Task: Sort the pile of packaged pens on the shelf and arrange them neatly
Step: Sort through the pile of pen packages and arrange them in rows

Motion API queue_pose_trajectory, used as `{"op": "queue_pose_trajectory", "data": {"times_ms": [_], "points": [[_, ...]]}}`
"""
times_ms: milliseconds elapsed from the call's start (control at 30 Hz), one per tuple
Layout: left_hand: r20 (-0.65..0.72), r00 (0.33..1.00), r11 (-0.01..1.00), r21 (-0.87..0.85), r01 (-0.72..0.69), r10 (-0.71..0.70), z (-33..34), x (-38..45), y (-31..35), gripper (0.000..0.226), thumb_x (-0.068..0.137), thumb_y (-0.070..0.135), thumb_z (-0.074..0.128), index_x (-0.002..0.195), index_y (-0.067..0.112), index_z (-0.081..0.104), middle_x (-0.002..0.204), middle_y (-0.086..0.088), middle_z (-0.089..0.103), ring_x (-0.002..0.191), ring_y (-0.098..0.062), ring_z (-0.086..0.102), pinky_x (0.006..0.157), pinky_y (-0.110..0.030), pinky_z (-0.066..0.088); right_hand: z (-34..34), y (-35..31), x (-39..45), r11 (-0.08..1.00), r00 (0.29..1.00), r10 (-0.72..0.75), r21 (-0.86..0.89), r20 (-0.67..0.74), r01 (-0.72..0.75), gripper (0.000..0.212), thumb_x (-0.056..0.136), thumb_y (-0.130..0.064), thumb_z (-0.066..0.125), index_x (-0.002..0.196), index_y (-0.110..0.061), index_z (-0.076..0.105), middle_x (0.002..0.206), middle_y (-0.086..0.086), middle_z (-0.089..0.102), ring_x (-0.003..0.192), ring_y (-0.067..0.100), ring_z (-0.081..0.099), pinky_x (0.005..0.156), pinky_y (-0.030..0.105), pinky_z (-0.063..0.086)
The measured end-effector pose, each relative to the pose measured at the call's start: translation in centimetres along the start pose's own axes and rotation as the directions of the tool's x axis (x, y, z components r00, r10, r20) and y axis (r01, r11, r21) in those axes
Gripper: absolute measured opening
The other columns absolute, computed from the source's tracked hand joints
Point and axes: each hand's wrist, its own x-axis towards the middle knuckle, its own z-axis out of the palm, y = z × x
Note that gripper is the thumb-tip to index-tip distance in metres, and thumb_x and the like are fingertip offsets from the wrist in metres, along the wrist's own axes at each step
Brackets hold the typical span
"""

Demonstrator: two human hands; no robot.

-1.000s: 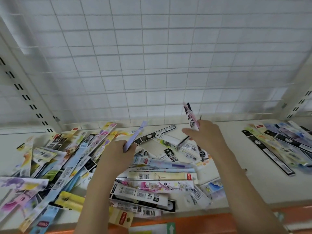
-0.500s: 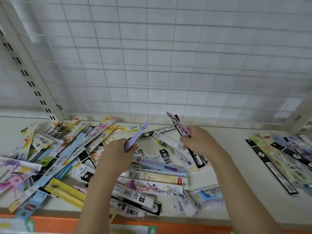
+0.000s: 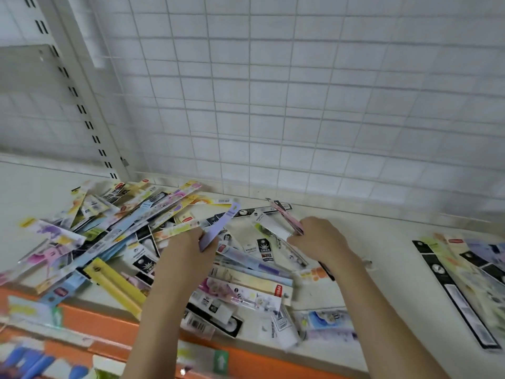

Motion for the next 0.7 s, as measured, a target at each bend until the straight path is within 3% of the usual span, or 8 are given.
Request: {"op": "queue_pose_trajectory", "data": {"times_ms": [233,367,500,600,700], "points": [[-0.097,0.995,1.0,0.016,0.017,-0.016,0.0,-1.3,0.3,0.04,0.094,0.029,0.05,0.061,0.012,0.035,0.052,-0.003,0.036,0.048,-0.021,0.033,0.048,-0.027,0.026,-2.0,0.5,-1.2,0.994,0.989,-0.101,0.022,-0.11,0.104,0.036,0.089,-0.03,0.053,0.059,-0.024,0.033,0.069,-0.001,0.042,0.061,0.02,0.045,0.047,0.026,0.028],[-0.127,0.991,0.999,-0.026,0.027,-0.03,0.9,-1.7,1.3,0.026,0.093,0.032,0.051,0.084,0.008,0.046,0.062,-0.003,0.049,0.055,-0.022,0.045,0.05,-0.029,0.033,-2.7,1.0,-2.7,0.988,0.982,-0.107,0.096,-0.156,0.123,0.012,0.09,-0.022,0.049,0.086,-0.013,0.041,0.073,0.001,0.048,0.063,0.021,0.047,0.049,0.028,0.03],[-0.148,0.981,0.991,0.035,0.131,-0.125,2.1,-1.3,3.2,0.049,0.09,0.047,0.051,0.108,0.003,0.041,0.094,-0.012,0.063,0.079,-0.031,0.057,0.061,-0.031,0.04,-2.7,1.6,-4.1,0.99,0.976,-0.079,0.101,-0.205,0.101,0.024,0.09,-0.028,0.05,0.107,-0.013,0.043,0.084,0.003,0.056,0.071,0.025,0.054,0.051,0.029,0.034],[-0.07,0.98,0.97,0.144,0.196,-0.188,2.7,-0.8,4.1,0.069,0.086,0.055,0.053,0.125,0.002,0.032,0.115,-0.013,0.06,0.106,-0.032,0.06,0.069,-0.033,0.04,-2.8,2.2,-4.9,0.994,0.975,-0.045,0.092,-0.215,0.067,0.031,0.088,-0.043,0.057,0.094,-0.015,0.045,0.074,-0.003,0.051,0.062,0.017,0.049,0.05,0.028,0.032],[-0.019,0.982,0.965,0.183,0.188,-0.187,2.8,-0.5,4.4,0.064,0.083,0.047,0.061,0.12,0.004,0.032,0.112,-0.012,0.06,0.102,-0.033,0.061,0.068,-0.034,0.041,-2.4,2.8,-5.2,0.993,0.979,0.002,0.113,-0.206,0.022,0.028,0.087,-0.041,0.057,0.079,-0.016,0.049,0.068,-0.002,0.053,0.061,0.019,0.054,0.052,0.027,0.037]]}}
